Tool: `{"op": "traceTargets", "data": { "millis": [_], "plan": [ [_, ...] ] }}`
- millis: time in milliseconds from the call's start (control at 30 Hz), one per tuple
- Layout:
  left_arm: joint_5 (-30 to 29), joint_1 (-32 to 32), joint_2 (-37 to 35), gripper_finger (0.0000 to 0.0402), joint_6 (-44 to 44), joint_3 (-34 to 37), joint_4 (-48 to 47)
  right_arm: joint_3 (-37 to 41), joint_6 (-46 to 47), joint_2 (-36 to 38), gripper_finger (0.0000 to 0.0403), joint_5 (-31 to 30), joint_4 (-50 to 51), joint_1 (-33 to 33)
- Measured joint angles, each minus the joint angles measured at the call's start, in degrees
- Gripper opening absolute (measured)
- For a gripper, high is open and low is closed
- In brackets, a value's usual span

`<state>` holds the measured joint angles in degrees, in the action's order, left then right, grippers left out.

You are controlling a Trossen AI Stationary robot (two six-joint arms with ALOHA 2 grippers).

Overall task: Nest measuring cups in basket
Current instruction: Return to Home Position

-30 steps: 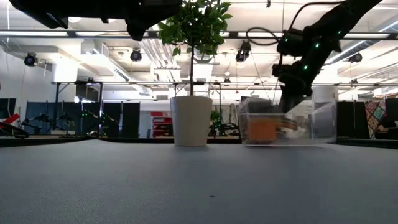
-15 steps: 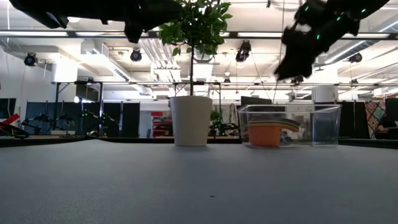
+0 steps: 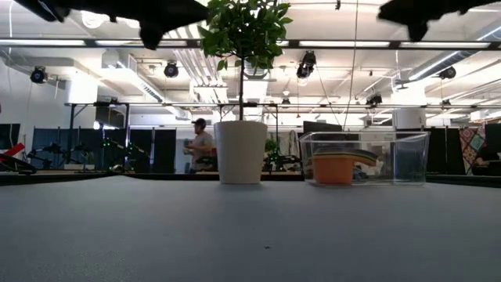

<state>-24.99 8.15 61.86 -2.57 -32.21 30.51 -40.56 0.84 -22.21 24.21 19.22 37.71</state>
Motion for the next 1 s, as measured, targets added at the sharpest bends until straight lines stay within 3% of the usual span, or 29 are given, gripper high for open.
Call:
{"op": "traceTargets", "data": {
  "millis": [167, 467, 667, 800, 933, 1000],
  "plan": [
    [0.0, 0.0, -10.2, 0.0006, 0.0, 0.1, -9.0, 0.0, 2.3, 8.8, 0.0050, 1.1, 0.3, 0.0],
    [0.0, -0.4, -20.5, 0.0000, -0.3, 6.5, -10.6, -0.3, 4.7, 21.9, 0.0010, 3.5, 1.4, 0.0],
    [0.0, -0.4, -27.9, 0.0000, -1.5, 14.2, -7.2, -1.7, 7.1, 21.3, 0.0009, 7.7, 5.3, 0.1],
    [-0.1, -0.4, -33.9, 0.0000, -1.6, 19.1, -6.3, -1.0, 5.9, 22.0, 0.0009, 6.9, 10.1, 0.1],
    [-0.5, -0.4, -40.3, 0.0000, -1.2, 22.5, -6.0, 1.2, 6.3, 22.0, 0.0009, 3.8, 9.4, 0.0],
    [-0.6, -0.4, -42.9, 0.0000, 1.1, 23.8, -5.9, 4.5, 8.3, 21.7, 0.0009, 4.5, 4.4, 0.0]
  ]
}}
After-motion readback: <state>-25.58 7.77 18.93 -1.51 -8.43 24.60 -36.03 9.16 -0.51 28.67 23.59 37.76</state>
